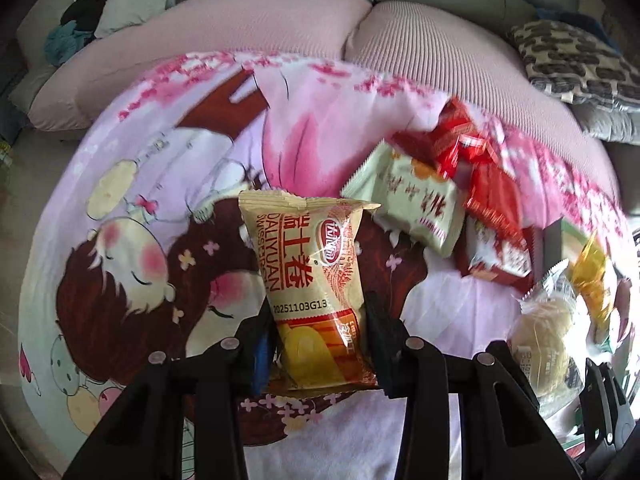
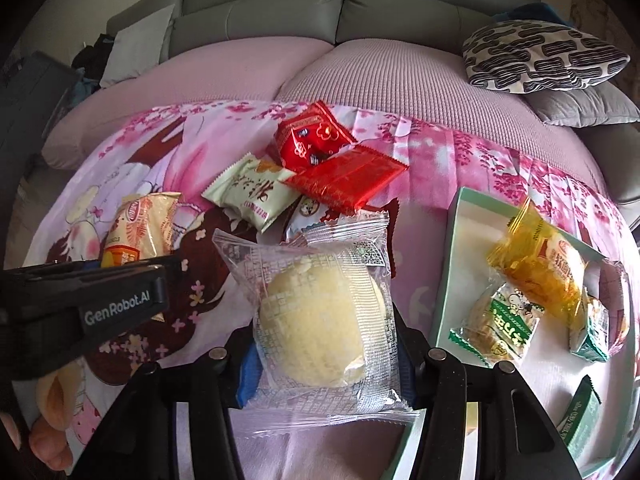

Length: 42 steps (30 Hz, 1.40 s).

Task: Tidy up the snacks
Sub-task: 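Carry the Swiss roll bag and the bun over the tray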

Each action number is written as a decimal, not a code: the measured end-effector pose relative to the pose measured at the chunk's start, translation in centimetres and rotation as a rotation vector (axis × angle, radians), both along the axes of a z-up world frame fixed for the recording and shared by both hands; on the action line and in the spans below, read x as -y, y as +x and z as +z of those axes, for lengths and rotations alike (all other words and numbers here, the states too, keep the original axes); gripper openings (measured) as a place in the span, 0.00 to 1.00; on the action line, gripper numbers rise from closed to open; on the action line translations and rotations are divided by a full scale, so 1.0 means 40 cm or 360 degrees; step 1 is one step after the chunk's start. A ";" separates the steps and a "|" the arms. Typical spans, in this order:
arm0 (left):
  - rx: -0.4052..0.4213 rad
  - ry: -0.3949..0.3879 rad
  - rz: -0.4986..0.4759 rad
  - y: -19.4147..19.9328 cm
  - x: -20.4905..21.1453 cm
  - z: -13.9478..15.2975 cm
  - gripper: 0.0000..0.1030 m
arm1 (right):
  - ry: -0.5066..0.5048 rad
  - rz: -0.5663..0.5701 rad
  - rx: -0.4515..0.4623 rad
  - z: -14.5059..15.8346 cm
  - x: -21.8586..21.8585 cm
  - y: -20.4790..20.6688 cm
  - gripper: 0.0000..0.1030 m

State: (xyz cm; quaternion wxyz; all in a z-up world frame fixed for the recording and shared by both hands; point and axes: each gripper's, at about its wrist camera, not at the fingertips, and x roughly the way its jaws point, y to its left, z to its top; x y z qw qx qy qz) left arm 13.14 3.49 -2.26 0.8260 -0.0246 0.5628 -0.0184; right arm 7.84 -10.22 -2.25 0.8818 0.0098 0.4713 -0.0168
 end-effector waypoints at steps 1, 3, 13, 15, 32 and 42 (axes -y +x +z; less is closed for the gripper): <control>0.0020 -0.0007 0.0006 -0.002 -0.001 0.010 0.41 | 0.0000 -0.0002 0.0015 0.010 0.002 -0.004 0.54; 0.0056 -0.0025 0.0017 -0.006 -0.003 0.032 0.41 | 0.0005 -0.0007 0.0052 0.032 0.007 -0.013 0.54; 0.0188 -0.0084 -0.0014 -0.040 0.016 0.117 0.41 | 0.0062 -0.0112 0.0124 0.112 0.066 -0.056 0.54; 0.0204 -0.0091 -0.0040 -0.043 0.030 0.127 0.41 | 0.0070 -0.0154 0.0122 0.122 0.089 -0.067 0.54; 0.0285 -0.0135 -0.0536 -0.136 0.301 0.161 0.41 | 0.0136 -0.0630 0.0100 0.150 0.394 -0.149 0.54; 0.0271 -0.0123 -0.0859 -0.222 0.494 0.119 0.41 | 0.0154 -0.1003 0.0039 0.141 0.617 -0.234 0.54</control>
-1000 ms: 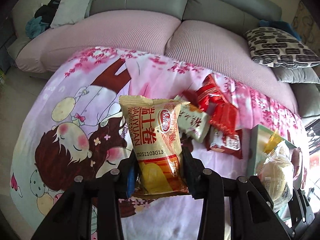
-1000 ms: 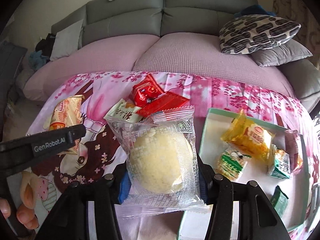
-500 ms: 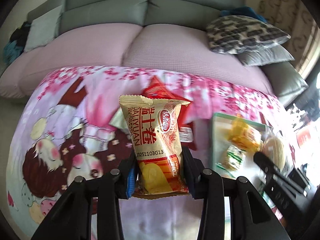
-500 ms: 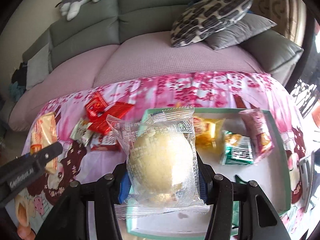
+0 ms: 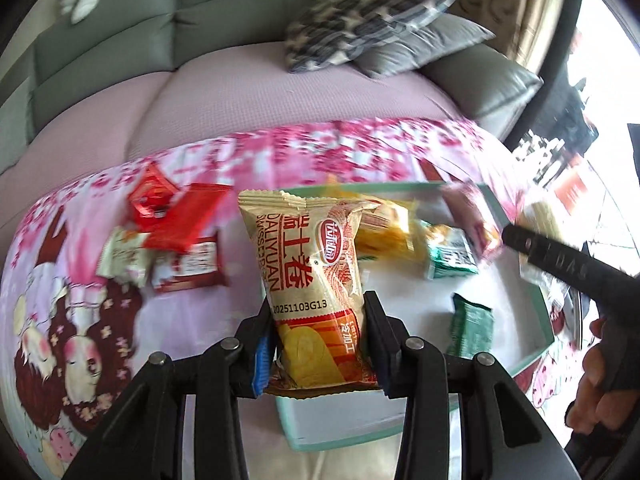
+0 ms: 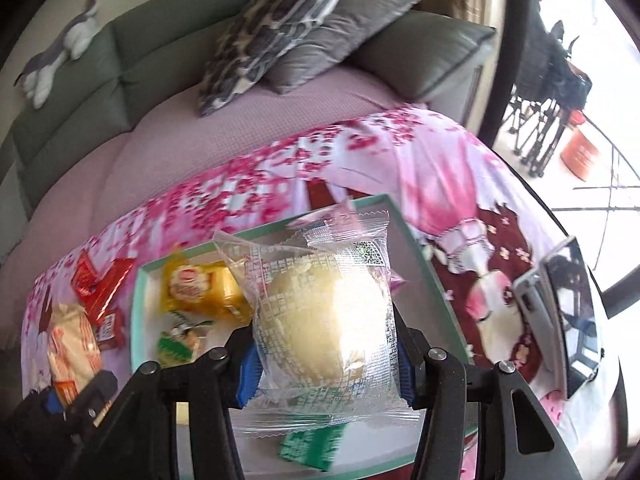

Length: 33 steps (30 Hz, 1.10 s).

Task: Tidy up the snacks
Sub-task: 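Carry the Swiss roll bag and the bun over the tray, then open the left tool to drop the Swiss roll while the right tool releases the bun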

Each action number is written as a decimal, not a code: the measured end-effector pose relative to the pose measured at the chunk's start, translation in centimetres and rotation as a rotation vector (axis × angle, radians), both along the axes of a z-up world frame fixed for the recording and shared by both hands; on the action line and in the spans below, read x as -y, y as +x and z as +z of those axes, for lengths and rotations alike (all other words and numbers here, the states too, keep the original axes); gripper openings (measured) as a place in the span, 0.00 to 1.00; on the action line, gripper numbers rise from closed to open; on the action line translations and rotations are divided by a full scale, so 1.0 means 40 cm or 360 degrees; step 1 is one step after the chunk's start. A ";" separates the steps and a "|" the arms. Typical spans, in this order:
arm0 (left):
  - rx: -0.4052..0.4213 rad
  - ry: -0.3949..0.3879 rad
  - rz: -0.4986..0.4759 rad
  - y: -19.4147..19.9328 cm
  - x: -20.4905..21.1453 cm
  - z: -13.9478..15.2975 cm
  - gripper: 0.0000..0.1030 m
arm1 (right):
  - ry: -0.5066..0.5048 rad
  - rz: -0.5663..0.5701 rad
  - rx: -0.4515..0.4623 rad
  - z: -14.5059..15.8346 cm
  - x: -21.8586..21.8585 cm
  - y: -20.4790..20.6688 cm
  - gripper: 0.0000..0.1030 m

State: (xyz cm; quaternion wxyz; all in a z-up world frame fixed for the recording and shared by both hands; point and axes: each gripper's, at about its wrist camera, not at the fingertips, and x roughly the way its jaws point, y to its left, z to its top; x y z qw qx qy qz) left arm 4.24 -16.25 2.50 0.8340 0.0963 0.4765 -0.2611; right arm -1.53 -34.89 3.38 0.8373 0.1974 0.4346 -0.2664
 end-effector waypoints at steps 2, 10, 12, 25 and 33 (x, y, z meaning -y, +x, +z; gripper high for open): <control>-0.0005 0.0010 -0.0024 -0.004 0.020 -0.009 0.41 | 0.0012 -0.0031 0.0020 0.004 0.028 -0.018 0.54; -0.0003 0.0032 -0.0066 0.000 0.082 -0.032 0.41 | 0.0015 -0.0078 -0.0017 -0.017 0.068 -0.034 0.54; -0.0009 0.0039 -0.0077 -0.001 0.094 -0.041 0.41 | 0.0025 -0.0073 -0.0049 -0.032 0.071 -0.030 0.54; -0.0035 0.0061 -0.0075 0.001 0.111 -0.067 0.61 | 0.0059 -0.0055 -0.0166 -0.073 0.071 -0.012 0.55; -0.0056 0.0037 -0.0026 0.011 0.089 -0.050 0.70 | 0.0071 -0.0036 -0.0207 -0.087 0.069 -0.005 0.66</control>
